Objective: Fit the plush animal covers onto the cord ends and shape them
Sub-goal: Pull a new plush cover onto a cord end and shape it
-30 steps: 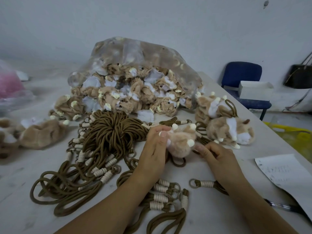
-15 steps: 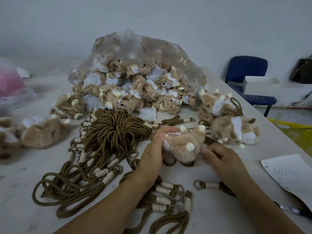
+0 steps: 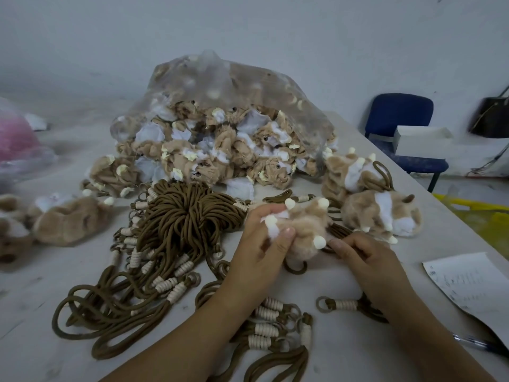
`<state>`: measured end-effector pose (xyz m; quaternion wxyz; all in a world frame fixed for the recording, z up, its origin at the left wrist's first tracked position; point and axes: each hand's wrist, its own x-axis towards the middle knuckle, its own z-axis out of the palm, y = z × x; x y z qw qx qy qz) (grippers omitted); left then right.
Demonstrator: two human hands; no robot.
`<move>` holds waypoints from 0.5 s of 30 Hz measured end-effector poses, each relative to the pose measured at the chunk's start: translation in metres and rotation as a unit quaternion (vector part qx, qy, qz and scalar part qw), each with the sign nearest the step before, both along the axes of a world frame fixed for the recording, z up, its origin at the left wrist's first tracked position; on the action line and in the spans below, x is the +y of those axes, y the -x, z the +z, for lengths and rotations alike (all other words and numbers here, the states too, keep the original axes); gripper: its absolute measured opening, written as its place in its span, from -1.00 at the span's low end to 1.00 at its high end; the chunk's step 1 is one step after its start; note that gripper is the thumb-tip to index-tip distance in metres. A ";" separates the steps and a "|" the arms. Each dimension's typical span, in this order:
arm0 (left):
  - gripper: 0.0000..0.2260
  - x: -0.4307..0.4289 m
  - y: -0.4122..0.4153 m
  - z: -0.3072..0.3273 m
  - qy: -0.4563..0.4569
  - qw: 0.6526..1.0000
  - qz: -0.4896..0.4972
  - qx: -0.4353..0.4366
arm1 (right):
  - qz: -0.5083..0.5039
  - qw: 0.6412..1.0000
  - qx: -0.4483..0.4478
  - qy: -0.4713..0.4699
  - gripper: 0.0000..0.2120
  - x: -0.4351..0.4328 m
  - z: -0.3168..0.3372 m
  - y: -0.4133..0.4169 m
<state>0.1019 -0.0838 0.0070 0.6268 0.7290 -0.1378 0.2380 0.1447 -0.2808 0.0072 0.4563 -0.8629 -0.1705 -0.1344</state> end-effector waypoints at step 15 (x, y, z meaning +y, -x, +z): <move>-0.75 -0.003 -0.004 0.001 -0.035 0.999 -0.007 -0.016 | -0.007 1.000 -0.006 0.006 -0.62 0.015 -0.002 0.004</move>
